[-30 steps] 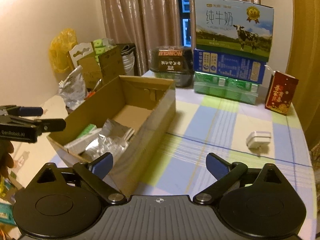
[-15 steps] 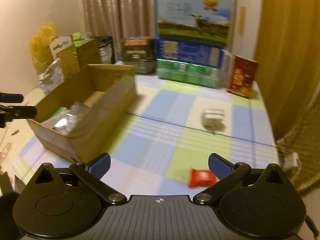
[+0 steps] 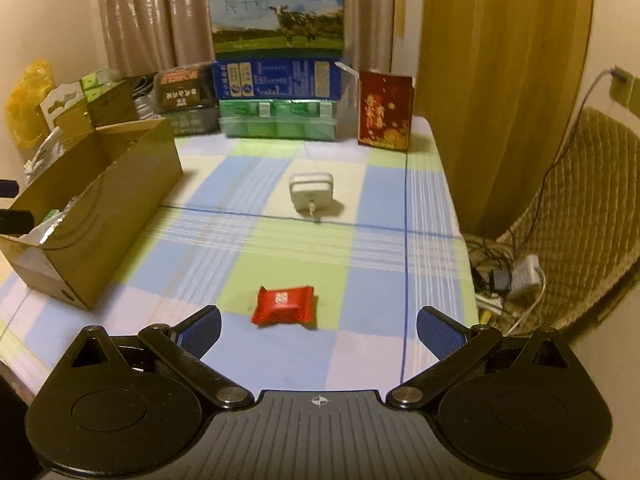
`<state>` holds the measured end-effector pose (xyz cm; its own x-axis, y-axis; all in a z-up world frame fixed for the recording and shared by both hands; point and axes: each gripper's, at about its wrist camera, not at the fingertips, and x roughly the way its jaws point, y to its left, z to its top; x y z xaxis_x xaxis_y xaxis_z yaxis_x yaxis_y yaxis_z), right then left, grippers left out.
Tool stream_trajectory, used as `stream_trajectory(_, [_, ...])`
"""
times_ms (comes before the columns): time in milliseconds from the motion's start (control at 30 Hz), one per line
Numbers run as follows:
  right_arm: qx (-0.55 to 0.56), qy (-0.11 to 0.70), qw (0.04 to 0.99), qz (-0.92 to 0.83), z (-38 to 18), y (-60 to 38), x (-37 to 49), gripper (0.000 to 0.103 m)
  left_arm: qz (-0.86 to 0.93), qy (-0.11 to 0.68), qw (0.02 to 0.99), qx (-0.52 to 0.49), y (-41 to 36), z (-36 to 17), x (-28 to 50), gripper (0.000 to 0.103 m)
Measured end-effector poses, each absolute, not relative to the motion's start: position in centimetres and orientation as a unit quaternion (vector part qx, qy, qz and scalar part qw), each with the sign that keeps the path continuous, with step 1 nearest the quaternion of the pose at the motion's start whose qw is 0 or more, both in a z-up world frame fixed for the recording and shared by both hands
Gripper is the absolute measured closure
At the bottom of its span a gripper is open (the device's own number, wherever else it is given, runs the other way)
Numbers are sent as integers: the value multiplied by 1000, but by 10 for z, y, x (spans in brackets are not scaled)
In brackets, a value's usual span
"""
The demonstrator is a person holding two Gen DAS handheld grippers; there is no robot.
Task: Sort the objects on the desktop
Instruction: 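Withdraw both tools and move the right tool over the red candy, then grasp the red candy with the right tool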
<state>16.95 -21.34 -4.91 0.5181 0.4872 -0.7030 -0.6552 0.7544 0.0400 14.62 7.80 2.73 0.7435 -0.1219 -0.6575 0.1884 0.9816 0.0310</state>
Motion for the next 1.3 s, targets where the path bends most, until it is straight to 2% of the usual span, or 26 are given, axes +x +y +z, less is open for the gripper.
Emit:
stream_trajectory(267, [-101,370,862,331,-82,-206,175,2,-82,353,931,55,40,10,178,1])
stream_trajectory(700, [-74,366,869,324,-129,-168,193,3,-75,372,925,11,9,-37,227,1])
stream_trajectory(1300, [-121,369,862,326,-185,-123,219,26,-59,405,912,-40,10,-95,257,1])
